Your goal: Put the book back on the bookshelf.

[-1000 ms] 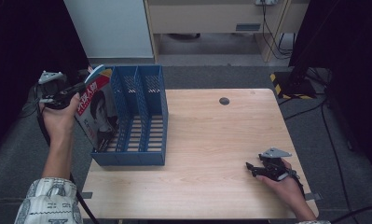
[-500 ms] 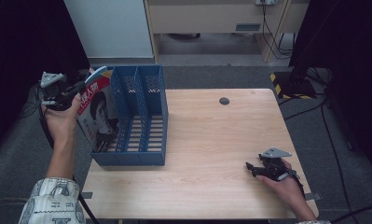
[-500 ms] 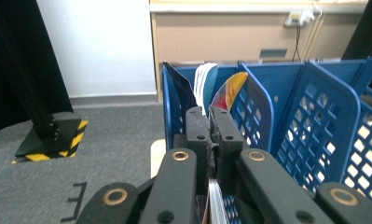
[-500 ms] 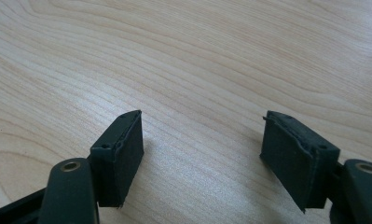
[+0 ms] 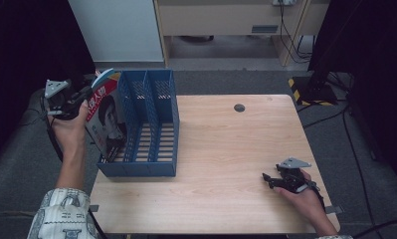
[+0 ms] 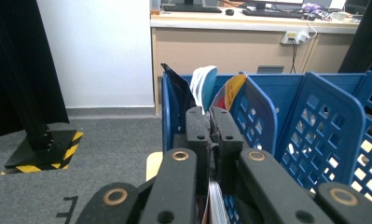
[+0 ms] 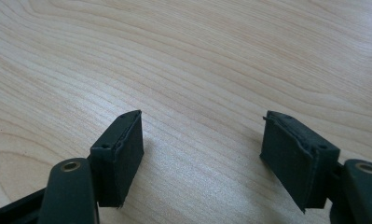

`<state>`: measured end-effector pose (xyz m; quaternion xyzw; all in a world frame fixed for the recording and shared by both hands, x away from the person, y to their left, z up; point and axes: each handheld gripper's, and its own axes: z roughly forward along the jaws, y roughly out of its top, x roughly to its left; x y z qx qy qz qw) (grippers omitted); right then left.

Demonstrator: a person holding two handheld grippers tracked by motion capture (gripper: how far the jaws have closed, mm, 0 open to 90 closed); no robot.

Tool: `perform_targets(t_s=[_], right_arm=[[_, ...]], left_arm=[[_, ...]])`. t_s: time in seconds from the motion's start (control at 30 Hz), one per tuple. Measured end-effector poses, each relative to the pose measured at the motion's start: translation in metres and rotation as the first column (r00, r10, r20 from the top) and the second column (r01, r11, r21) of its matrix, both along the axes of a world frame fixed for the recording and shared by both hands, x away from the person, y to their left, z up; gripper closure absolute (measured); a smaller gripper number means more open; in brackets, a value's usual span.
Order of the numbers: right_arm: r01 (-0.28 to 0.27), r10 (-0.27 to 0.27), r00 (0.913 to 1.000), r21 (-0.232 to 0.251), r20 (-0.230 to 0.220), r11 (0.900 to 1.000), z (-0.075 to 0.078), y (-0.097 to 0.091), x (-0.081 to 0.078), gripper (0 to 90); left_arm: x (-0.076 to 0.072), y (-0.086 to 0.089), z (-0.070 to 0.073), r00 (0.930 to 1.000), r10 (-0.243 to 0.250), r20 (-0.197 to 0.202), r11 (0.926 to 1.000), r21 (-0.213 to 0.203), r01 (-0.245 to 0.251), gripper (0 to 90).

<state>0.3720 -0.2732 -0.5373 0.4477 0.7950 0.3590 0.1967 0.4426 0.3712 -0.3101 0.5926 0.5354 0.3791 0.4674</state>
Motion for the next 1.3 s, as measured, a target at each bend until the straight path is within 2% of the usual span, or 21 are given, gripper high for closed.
perform_targets(t_s=[0.13, 1.3], right_arm=[[0.001, -0.001, 1.0, 0.001, -0.001, 1.0, 0.0, 0.0, 0.0, 29.7], [0.003, -0.003, 1.0, 0.002, -0.004, 1.0, 0.0, 0.0, 0.0, 29.6]], left_arm=[[0.001, 0.003, -0.006, 0.9999, 0.002, 0.015, 0.9997, -0.026, -0.002, 87.2], [-0.002, 0.011, -0.013, 1.0, -0.004, 0.002, 0.9994, -0.033, 0.004, 86.9]])
